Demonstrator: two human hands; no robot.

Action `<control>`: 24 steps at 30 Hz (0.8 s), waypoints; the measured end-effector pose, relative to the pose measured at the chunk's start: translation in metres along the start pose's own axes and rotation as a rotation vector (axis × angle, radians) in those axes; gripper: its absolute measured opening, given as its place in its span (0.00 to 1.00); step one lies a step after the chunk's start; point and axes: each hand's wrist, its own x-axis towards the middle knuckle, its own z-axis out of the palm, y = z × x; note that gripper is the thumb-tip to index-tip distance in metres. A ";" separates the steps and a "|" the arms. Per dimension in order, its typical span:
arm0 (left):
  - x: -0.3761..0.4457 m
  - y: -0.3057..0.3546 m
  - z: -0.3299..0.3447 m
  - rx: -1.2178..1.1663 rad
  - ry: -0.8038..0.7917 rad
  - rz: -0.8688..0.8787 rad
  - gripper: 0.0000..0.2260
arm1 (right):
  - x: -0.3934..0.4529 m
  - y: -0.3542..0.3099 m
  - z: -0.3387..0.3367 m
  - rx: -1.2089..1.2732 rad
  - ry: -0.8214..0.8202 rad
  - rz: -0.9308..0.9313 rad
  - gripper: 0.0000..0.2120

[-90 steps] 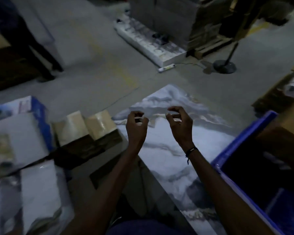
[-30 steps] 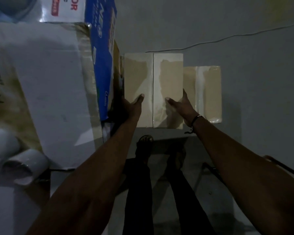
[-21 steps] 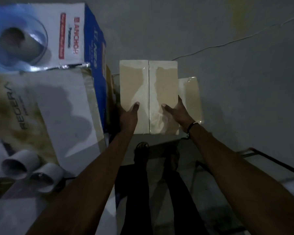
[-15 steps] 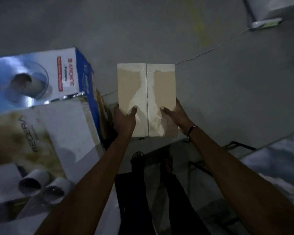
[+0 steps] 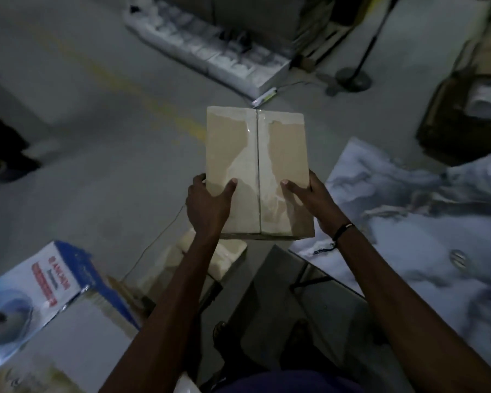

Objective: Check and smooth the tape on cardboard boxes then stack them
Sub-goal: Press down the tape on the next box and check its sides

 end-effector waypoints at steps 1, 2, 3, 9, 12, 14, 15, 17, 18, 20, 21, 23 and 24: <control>-0.007 0.017 0.010 -0.003 -0.033 0.031 0.42 | -0.010 -0.004 -0.022 0.012 0.039 0.004 0.34; -0.015 0.032 0.022 -0.005 -0.065 0.060 0.42 | -0.021 -0.006 -0.044 0.020 0.075 0.007 0.32; -0.024 0.047 0.035 -0.007 -0.102 0.089 0.42 | -0.032 -0.006 -0.067 0.030 0.109 0.012 0.29; -0.102 0.108 0.134 0.016 -0.368 0.226 0.38 | -0.111 0.030 -0.198 0.128 0.361 0.074 0.29; -0.152 0.126 0.191 0.033 -0.494 0.256 0.35 | -0.150 0.063 -0.259 0.147 0.472 0.135 0.32; -0.182 0.129 0.230 0.050 -0.568 0.255 0.32 | -0.170 0.083 -0.291 0.170 0.501 0.158 0.29; -0.195 0.128 0.249 0.064 -0.600 0.255 0.31 | -0.179 0.094 -0.306 0.177 0.509 0.171 0.28; -0.216 0.126 0.284 0.111 -0.664 0.254 0.32 | -0.191 0.116 -0.333 0.171 0.536 0.202 0.28; -0.223 0.123 0.301 0.133 -0.692 0.251 0.32 | -0.194 0.129 -0.345 0.154 0.549 0.221 0.28; -0.233 0.117 0.329 0.166 -0.735 0.241 0.33 | -0.198 0.151 -0.364 0.117 0.565 0.265 0.28; -0.236 0.114 0.341 0.187 -0.748 0.235 0.34 | -0.198 0.163 -0.372 0.114 0.563 0.293 0.30; -0.239 0.108 0.360 0.228 -0.773 0.227 0.36 | -0.198 0.185 -0.384 0.113 0.544 0.321 0.34; -0.240 0.105 0.366 0.248 -0.786 0.225 0.36 | -0.196 0.196 -0.390 0.106 0.534 0.327 0.37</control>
